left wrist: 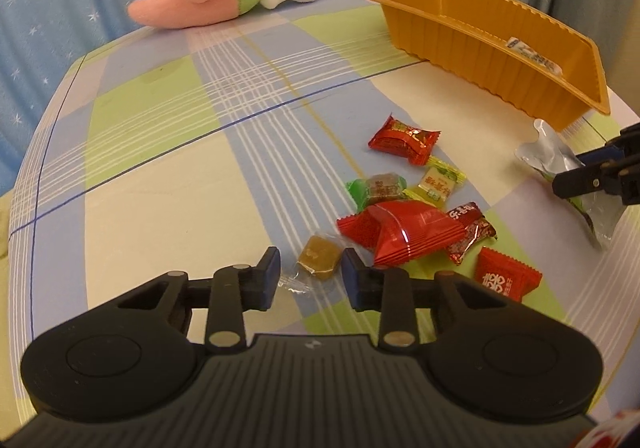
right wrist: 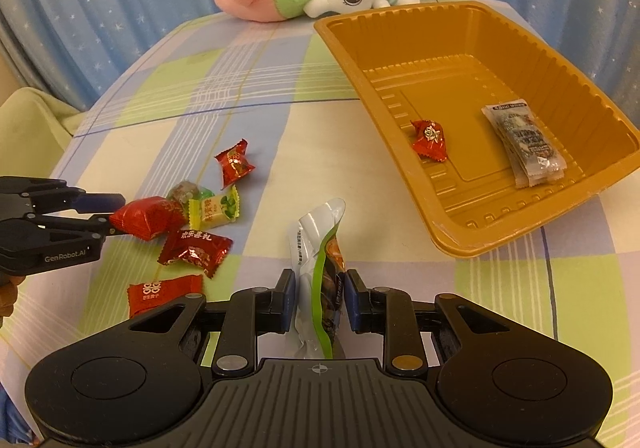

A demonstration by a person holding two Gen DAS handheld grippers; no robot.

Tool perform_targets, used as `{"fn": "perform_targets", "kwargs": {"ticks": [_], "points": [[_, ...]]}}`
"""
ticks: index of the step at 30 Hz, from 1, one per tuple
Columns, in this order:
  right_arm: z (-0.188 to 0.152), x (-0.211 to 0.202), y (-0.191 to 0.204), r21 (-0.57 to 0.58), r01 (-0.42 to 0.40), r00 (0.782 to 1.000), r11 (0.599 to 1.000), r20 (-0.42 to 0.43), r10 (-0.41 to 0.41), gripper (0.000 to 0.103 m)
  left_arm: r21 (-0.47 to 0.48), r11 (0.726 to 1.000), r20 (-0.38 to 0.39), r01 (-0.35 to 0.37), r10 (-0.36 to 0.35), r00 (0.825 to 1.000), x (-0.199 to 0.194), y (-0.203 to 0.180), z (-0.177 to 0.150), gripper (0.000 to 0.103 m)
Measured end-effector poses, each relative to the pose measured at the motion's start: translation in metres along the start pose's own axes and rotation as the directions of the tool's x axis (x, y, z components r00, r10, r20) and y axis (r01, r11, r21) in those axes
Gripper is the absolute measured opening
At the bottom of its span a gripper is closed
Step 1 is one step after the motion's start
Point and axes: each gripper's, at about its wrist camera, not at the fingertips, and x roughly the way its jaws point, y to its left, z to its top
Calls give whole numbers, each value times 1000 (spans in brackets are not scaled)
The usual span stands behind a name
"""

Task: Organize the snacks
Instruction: 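Grasp the small brown candy with the left gripper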

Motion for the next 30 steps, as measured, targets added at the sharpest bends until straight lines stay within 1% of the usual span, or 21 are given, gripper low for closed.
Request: {"fn": "perform_targets", "kwargs": {"ticks": [2, 3, 6, 13, 18, 22, 26, 30], "points": [[0, 0, 0, 1, -2, 1000, 1000, -1, 2, 27, 7, 1000, 3, -3, 3, 1000, 0, -1, 0, 28], [0, -1, 0, 0, -4, 1000, 1000, 0, 4, 27, 5, 1000, 3, -2, 2, 1000, -1, -1, -1, 25], [0, -2, 2, -4, -12, 1000, 1000, 1, 12, 27, -20, 1000, -2, -5, 5, 1000, -3, 2, -3, 22], [0, -8, 7, -23, -40, 999, 999, 13, 41, 27, -135, 991, -7, -6, 5, 1000, -19, 10, -11, 20], [1, -16, 7, -36, -65, 997, 997, 28, 66, 27, -198, 980, 21, -26, 30, 999, -41, 12, -12, 20], [1, -23, 6, -45, -83, 996, 996, 40, 85, 27, -225, 973, 43, -40, 51, 998, -57, 8, -9, 20], [2, -32, 3, -53, -102, 993, 993, 55, 105, 27, -253, 967, 77, -34, 55, 996, -75, 0, -4, 20], [4, -43, -1, -61, -123, 989, 991, 75, 127, 27, -256, 967, 107, -21, 50, 993, -89, -15, 7, 20]]}}
